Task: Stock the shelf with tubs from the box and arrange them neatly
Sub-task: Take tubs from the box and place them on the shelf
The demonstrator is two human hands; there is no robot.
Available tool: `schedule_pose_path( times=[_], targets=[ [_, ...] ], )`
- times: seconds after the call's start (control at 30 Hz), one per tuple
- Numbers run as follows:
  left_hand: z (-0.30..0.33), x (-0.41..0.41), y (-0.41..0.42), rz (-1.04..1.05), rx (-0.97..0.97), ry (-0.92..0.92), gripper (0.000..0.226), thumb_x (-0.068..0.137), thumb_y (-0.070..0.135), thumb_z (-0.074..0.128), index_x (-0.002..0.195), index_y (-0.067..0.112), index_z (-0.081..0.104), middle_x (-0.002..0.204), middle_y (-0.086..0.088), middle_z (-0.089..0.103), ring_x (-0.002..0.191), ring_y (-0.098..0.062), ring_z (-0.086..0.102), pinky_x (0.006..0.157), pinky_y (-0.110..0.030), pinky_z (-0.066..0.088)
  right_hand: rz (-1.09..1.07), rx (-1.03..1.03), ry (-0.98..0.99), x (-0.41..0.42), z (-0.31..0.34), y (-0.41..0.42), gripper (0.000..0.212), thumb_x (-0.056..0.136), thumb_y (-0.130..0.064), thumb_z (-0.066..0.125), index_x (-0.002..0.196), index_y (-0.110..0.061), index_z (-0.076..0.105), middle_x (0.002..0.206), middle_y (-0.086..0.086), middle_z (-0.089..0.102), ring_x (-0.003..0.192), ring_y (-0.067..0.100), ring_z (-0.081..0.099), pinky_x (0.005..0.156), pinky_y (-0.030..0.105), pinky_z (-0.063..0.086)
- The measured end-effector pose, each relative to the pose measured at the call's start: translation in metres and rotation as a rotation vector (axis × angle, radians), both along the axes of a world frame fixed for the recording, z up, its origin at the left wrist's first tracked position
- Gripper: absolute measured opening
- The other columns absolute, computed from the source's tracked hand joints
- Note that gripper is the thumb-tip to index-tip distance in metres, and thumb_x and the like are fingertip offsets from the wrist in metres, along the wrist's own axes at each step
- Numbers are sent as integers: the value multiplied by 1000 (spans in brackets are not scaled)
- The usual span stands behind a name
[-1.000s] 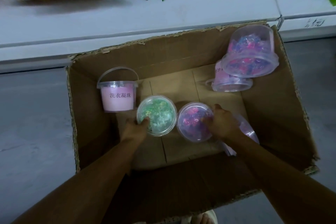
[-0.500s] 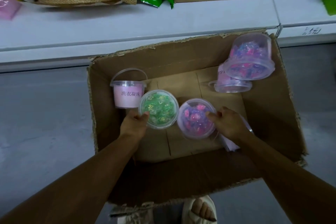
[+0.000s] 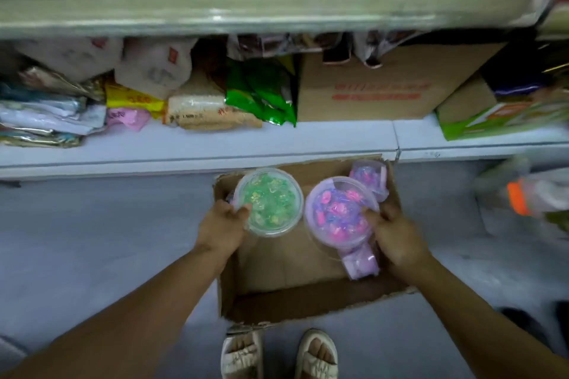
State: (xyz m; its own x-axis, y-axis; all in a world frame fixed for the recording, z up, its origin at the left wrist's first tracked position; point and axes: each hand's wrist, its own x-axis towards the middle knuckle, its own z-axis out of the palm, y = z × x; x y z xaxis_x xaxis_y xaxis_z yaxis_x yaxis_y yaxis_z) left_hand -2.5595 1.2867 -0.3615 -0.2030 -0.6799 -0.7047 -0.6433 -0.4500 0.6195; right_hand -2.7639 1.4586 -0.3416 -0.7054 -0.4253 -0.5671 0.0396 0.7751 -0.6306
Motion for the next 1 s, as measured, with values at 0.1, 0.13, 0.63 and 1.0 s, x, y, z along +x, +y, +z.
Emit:
schedule_pose_path(
  times=[0.1,0.13,0.63,1.0],
  targets=[
    [80,1,-11,14,-72,25,37,71,54,62,73,20,48,98,-16,68,93,-34,67,88,-53,51,-33,-25,-14,3,74,-14,50,77,-55,60,85,-5,64,89,13,67,86,29,63,83,41,49],
    [106,1,-15,22,-87,45,33,78,48,64,74,19,49,99,-15,68,91,-32,68,88,-51,51,-23,-29,3,4,101,-19,43,82,-48,60,82,-6,62,86,13,66,84,28,61,78,35,46],
    [446,46,-68,34,-259,246,28,92,34,55,84,8,51,95,-17,67,78,-30,69,57,-30,43,-109,-361,88,31,435,-70,36,86,-28,61,79,7,65,76,21,69,75,36,66,84,54,52],
    [629,78,-86,18,-383,343,29,96,36,46,106,9,53,89,-16,70,64,-24,70,58,-27,44,-34,-634,77,46,621,-86,24,91,-26,55,94,-7,70,88,14,73,83,32,68,83,49,54]
  ],
)
